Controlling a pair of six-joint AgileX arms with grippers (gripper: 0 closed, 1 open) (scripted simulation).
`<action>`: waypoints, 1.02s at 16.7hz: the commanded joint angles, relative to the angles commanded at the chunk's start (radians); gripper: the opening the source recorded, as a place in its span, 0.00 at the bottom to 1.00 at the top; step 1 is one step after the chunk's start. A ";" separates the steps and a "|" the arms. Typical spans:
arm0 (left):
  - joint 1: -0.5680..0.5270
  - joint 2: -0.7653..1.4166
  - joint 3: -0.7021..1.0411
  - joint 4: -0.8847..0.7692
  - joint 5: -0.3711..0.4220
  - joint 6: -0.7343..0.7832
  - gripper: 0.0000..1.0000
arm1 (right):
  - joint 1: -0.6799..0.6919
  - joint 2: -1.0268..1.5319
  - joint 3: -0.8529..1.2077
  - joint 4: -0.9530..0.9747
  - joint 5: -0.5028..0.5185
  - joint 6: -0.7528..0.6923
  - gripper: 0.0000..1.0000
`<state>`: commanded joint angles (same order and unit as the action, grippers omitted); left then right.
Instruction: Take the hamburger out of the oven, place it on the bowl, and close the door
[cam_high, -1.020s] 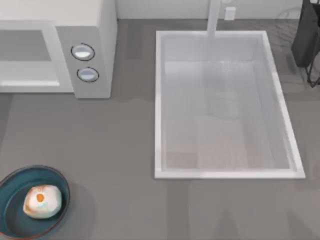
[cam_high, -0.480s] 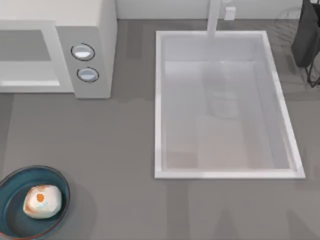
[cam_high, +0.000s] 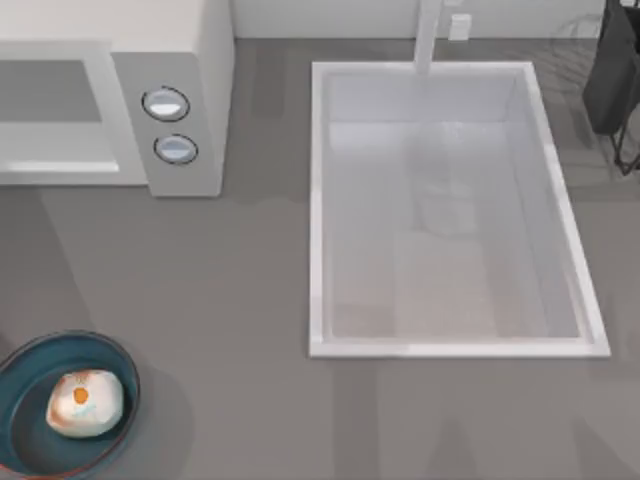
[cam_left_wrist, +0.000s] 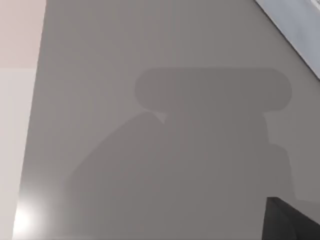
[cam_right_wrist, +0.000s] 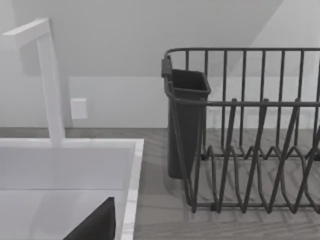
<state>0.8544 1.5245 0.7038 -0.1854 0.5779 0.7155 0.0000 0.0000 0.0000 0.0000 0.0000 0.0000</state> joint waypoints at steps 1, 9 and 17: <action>-0.001 -0.001 -0.001 0.001 0.000 -0.001 0.00 | 0.000 0.000 0.000 0.000 0.000 0.000 1.00; -0.112 -0.111 -0.098 0.032 -0.070 -0.110 0.00 | 0.000 0.000 0.000 0.000 0.000 0.000 1.00; -0.326 -0.311 -0.265 0.091 -0.195 -0.304 0.00 | 0.000 0.000 0.000 0.000 0.000 0.000 1.00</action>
<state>0.5286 1.2136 0.4389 -0.0944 0.3831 0.4117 0.0000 0.0000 0.0000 0.0000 0.0000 0.0000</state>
